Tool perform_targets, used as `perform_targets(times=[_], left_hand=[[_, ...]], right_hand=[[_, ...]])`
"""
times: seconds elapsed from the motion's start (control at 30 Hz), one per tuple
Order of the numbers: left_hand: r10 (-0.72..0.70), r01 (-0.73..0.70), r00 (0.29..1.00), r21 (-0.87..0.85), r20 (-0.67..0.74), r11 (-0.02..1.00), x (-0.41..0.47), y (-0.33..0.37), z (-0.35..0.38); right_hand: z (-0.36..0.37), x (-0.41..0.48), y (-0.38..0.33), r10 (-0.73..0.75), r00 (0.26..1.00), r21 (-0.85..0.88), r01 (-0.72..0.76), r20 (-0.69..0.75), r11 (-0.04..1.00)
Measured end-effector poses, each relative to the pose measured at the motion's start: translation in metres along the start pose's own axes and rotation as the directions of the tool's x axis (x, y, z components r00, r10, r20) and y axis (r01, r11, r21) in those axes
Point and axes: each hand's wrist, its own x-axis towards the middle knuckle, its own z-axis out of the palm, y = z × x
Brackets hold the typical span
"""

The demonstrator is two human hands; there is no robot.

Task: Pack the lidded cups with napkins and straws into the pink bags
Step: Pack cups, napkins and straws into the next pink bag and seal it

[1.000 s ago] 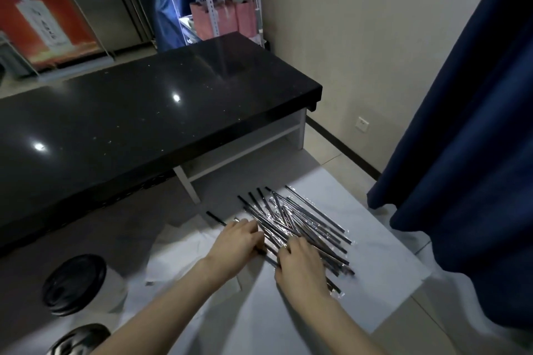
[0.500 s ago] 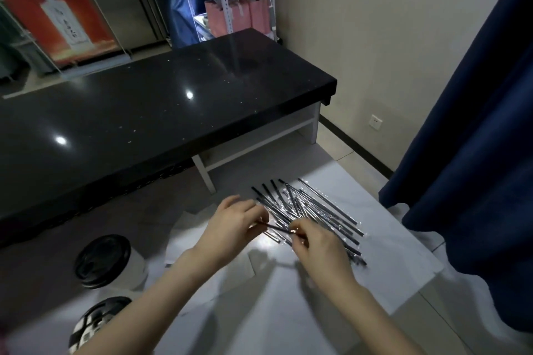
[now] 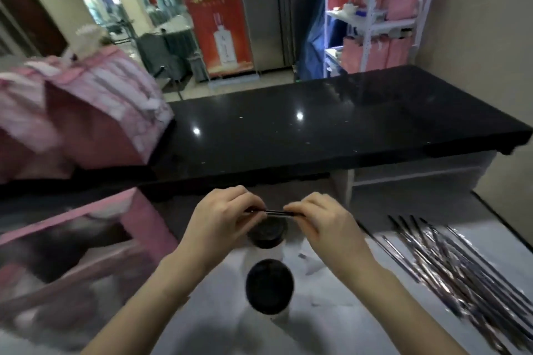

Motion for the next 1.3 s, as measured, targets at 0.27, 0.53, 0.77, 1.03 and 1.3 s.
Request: perform_targets(times=[0.27, 0.53, 0.77, 1.03, 1.3], left_hand=[[-0.339, 0.353, 0.897, -0.005, -0.284, 0.936, -0.120, -0.102, -0.125], [-0.668, 0.669, 0.723, -0.059, -0.179, 0.741, -0.219, -0.188, -0.168], [-0.577, 0.576, 0.812, -0.040, -0.085, 0.817, -0.263, -0.222, -0.163], [-0.550, 0.551, 0.831, -0.013, -0.082, 0.834, -0.280, -0.239, -0.158], [-0.532, 0.533, 0.846, -0.039, 0.016, 0.845, -0.275, -0.237, -0.156]], right_hand=[[0.094, 0.075, -0.133, -0.198, 0.971, 0.145, 0.179, 0.131, 0.973], [0.165, 0.107, -0.220, -0.216, 0.938, 0.251, 0.148, 0.272, 0.957], [0.226, 0.107, -0.247, -0.126, 0.865, 0.131, 0.071, 0.486, 0.989], [0.216, 0.106, -0.232, 0.036, 0.845, -0.155, 0.056, 0.533, 0.986], [0.202, 0.118, -0.215, -0.192, 0.829, 0.057, 0.191, 0.525, 0.980]])
